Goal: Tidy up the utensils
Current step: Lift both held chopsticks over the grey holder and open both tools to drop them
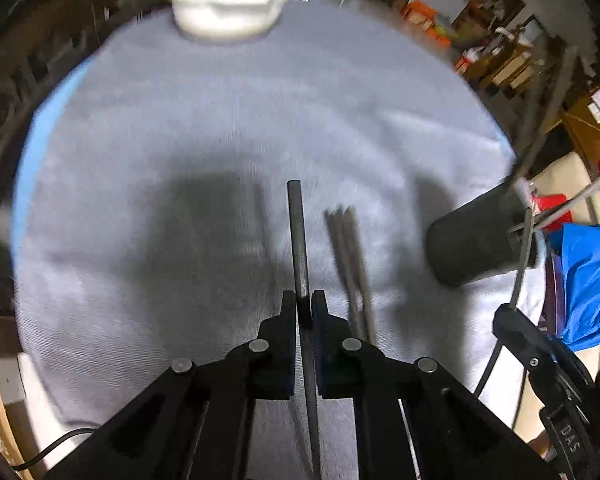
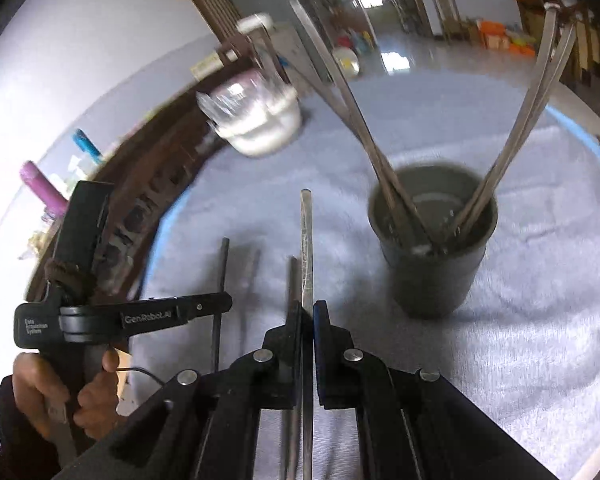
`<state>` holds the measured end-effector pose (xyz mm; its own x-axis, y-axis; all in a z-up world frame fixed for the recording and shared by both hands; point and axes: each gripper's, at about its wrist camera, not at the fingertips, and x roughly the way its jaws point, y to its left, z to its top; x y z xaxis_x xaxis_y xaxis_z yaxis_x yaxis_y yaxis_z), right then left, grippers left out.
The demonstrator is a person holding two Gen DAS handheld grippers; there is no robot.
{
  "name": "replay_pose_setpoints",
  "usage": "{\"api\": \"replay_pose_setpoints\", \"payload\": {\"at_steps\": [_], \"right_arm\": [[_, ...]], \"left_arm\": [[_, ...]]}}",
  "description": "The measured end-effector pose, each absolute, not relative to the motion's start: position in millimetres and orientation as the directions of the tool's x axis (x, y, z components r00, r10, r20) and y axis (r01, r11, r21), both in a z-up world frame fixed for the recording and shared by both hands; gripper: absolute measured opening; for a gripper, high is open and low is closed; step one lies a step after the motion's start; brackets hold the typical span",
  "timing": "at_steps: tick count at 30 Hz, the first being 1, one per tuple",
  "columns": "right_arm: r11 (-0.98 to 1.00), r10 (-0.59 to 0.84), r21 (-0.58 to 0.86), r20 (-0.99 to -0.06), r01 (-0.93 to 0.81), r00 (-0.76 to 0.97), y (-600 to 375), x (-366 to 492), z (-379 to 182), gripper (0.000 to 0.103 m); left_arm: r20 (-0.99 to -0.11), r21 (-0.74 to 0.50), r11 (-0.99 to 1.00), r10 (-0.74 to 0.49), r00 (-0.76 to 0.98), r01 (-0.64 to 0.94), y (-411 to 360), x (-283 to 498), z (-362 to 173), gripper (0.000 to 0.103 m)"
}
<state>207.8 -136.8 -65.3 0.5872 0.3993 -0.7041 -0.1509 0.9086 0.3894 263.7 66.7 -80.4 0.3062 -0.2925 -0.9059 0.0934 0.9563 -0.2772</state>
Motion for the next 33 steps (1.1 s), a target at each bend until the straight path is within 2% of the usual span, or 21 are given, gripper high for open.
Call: {"api": "replay_pose_setpoints", "payload": {"at_steps": [4,7,11,19,26,30,33], "right_arm": [[0.866,0.462,0.452,-0.557,-0.215,0.69,-144,190,-42,0.006],[0.848,0.457,0.476,-0.432,-0.233,0.778,-155,177,-23,0.006],[0.854,0.37,0.478,-0.282,-0.205,0.885,-180,158,5,0.006],[0.898,0.161,0.426,-0.097,-0.105,0.982,-210,169,43,0.006],[0.926,0.022,0.378,-0.044,-0.004,0.999,-215,203,56,0.006],[0.938,-0.022,0.343,-0.058,0.041,0.998,-213,221,51,0.006],[0.949,-0.04,0.31,-0.08,0.063,0.996,-208,226,38,0.006]], "left_arm": [[-0.842,-0.275,0.952,-0.307,0.443,0.136,68,245,-35,0.006],[-0.784,-0.282,0.946,-0.325,0.529,0.163,66,236,-3,0.006],[-0.688,-0.279,0.938,-0.344,0.639,0.205,63,213,35,0.006],[-0.492,-0.293,0.906,-0.416,0.765,0.304,33,204,113,0.006],[-0.373,-0.275,0.887,-0.454,0.809,0.371,-2,223,135,0.006],[-0.379,-0.266,0.887,-0.457,0.805,0.378,-22,239,120,0.006],[-0.43,-0.273,0.887,-0.458,0.778,0.371,-34,253,99,0.006]]}}
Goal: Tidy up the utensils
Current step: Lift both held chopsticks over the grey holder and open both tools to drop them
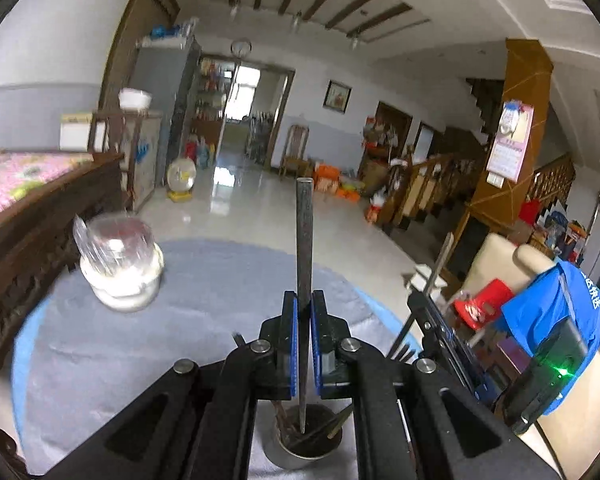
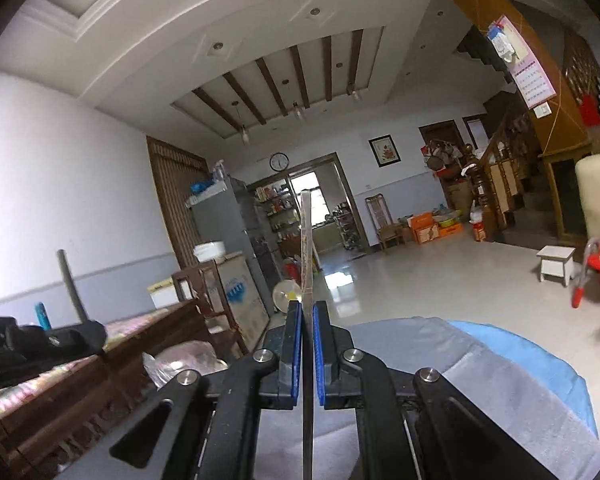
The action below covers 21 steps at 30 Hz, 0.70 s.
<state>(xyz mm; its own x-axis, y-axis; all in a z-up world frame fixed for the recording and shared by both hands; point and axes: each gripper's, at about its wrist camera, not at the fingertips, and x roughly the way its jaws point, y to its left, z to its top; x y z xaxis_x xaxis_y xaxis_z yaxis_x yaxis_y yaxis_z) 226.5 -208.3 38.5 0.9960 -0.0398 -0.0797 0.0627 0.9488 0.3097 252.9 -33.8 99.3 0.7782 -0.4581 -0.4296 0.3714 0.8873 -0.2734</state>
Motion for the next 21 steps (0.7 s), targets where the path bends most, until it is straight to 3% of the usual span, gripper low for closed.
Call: {"api": "replay_pose_setpoints", "payload": {"at_steps": [9,17,20,21], "right_arm": [[0.961,-0.012,0.27,-0.156,0.054,0.988,-203,236,13,0.007],[0.959,0.038,0.283,-0.221,0.026,0.974,-212,214,5,0.007],[0.945,0.087,0.328,-0.264,0.004,0.961,-216,204,4,0.008],[0.943,0.095,0.333,-0.274,0.002,0.957,-216,202,4,0.008]], "left_arm": [[-0.543,-0.246,0.906,-0.423,0.725,0.344,-51,267,54,0.007],[-0.595,-0.237,0.913,-0.407,0.693,0.333,-37,251,46,0.007],[-0.607,-0.231,0.915,-0.402,0.685,0.332,-27,241,45,0.013],[-0.613,-0.223,0.918,-0.395,0.684,0.329,-24,238,44,0.021]]}}
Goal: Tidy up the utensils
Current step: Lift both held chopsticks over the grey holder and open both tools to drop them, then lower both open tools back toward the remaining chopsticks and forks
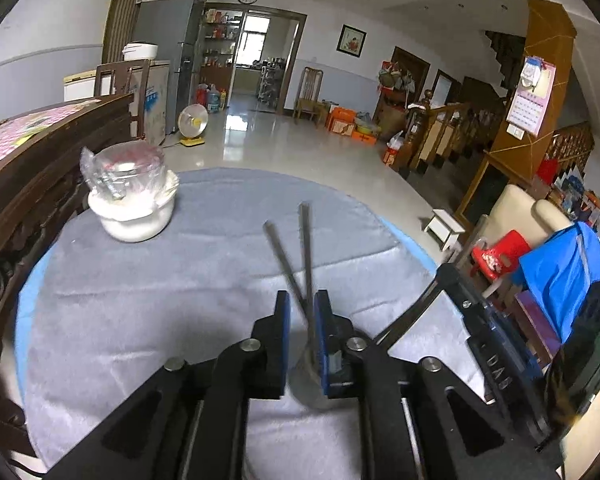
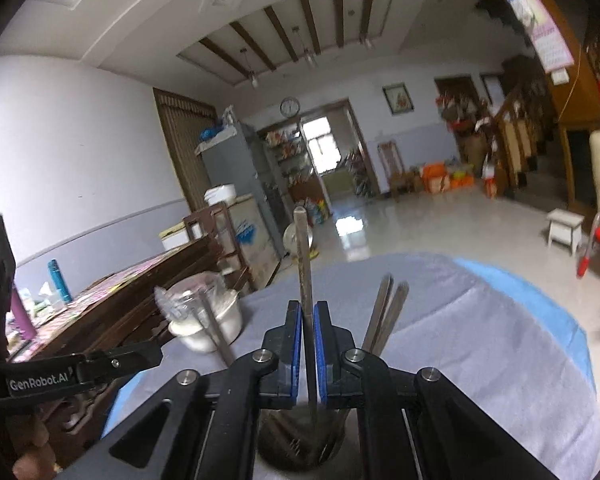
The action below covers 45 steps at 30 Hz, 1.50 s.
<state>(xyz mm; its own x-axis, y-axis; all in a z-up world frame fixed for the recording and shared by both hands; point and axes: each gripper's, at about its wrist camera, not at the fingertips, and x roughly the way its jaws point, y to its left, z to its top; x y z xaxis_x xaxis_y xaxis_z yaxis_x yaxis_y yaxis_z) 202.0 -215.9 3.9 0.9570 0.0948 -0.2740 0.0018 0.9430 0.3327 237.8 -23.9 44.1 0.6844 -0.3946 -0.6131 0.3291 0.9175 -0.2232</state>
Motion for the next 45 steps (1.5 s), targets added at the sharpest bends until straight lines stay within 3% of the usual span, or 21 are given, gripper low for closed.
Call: {"api": "replay_pose_setpoints", "payload": {"at_steps": [1,6,9,11,12,13,14,15,17,23,29,45], "right_arm": [[0.942,0.105,0.336,-0.289,-0.001,0.952,-216,199,5,0.009],[0.942,0.148,0.334,-0.326,-0.033,0.934,-213,174,6,0.01],[0.938,0.162,0.344,-0.325,-0.043,0.932,-214,149,4,0.011],[0.935,0.17,0.353,-0.332,-0.045,0.928,-213,137,3,0.019],[0.932,0.177,0.359,-0.336,-0.048,0.925,-213,129,1,0.035],[0.932,0.177,0.358,-0.337,-0.047,0.925,-212,124,0,0.067],[0.935,0.167,0.353,-0.327,-0.044,0.93,-210,114,-2,0.078],[0.936,0.159,0.35,-0.308,-0.044,0.938,-208,108,-2,0.08],[0.94,0.157,0.336,-0.296,-0.051,0.942,-204,96,-4,0.08],[0.94,0.16,0.341,-0.419,-0.008,0.894,-203,99,-34,0.076],[0.919,0.207,0.394,-0.547,0.03,0.811,-201,113,-77,0.053],[0.889,0.281,0.458,-0.587,0.025,0.759,-200,122,-108,0.052]], "left_arm": [[-0.624,-0.212,0.921,-0.384,0.68,0.325,-19,232,42,0.031],[-0.655,-0.14,0.943,-0.318,0.685,0.303,6,207,32,0.053],[-0.685,-0.108,0.956,-0.269,0.677,0.272,25,194,19,0.056],[-0.715,-0.106,0.962,-0.249,0.653,0.25,39,188,8,0.056],[-0.727,-0.116,0.965,-0.243,0.642,0.235,45,185,3,0.056],[-0.741,-0.132,0.966,-0.245,0.626,0.221,52,183,-2,0.056],[-0.752,-0.145,0.966,-0.249,0.611,0.215,56,181,-7,0.056],[-0.765,-0.151,0.966,-0.248,0.595,0.208,59,179,-13,0.056],[-0.784,-0.145,0.971,-0.231,0.576,0.192,62,173,-22,0.056],[-0.844,-0.142,0.977,-0.204,0.497,0.16,71,166,-53,0.056],[-0.896,-0.135,0.978,-0.19,0.401,0.161,64,163,-85,0.056],[-0.912,-0.141,0.979,-0.187,0.364,0.149,45,177,-100,0.061]]}}
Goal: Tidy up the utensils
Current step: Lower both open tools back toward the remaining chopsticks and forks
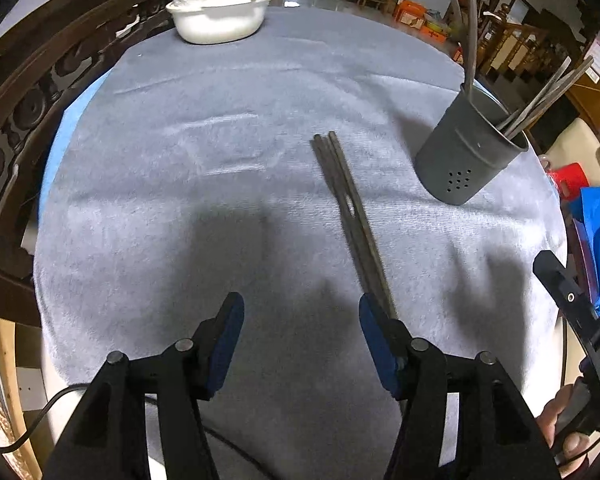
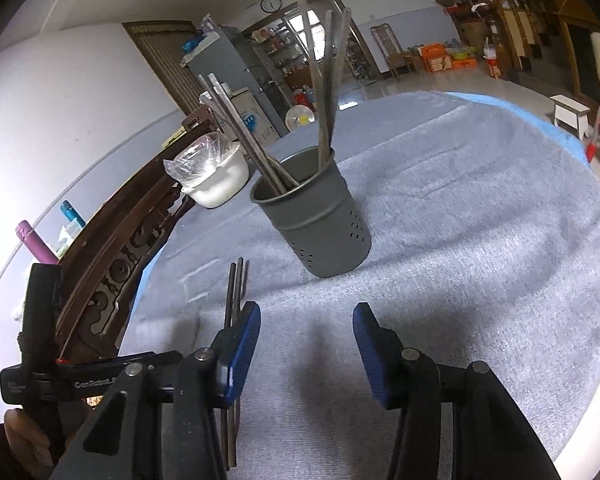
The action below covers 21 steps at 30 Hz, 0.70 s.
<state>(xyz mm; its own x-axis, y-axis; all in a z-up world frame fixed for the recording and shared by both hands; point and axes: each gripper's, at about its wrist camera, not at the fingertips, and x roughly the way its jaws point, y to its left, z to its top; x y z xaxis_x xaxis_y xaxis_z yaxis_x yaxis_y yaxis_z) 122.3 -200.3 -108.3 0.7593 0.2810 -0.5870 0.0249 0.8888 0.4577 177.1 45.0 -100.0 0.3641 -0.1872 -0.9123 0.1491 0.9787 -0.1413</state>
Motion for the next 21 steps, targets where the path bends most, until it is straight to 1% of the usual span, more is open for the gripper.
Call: {"api": "replay_pose_setpoints", "payload": {"at_steps": [6,11,21], "right_arm": [[0.882,0.279,0.469,-0.59,0.04,0.758,-206,122,-110,0.052],[0.879,0.283,0.475,-0.594,0.044,0.753,-207,123,-113,0.052],[0.876,0.282,0.479,-0.6,0.054,0.749,-206,125,-114,0.052]], "left_arm": [[-0.916,-0.187,0.97,-0.23,0.328,0.158,32,187,-114,0.061],[-0.926,-0.196,0.97,-0.231,0.299,0.142,27,195,-125,0.061],[-0.926,-0.175,0.972,-0.216,0.308,0.157,21,202,-130,0.061]]}}
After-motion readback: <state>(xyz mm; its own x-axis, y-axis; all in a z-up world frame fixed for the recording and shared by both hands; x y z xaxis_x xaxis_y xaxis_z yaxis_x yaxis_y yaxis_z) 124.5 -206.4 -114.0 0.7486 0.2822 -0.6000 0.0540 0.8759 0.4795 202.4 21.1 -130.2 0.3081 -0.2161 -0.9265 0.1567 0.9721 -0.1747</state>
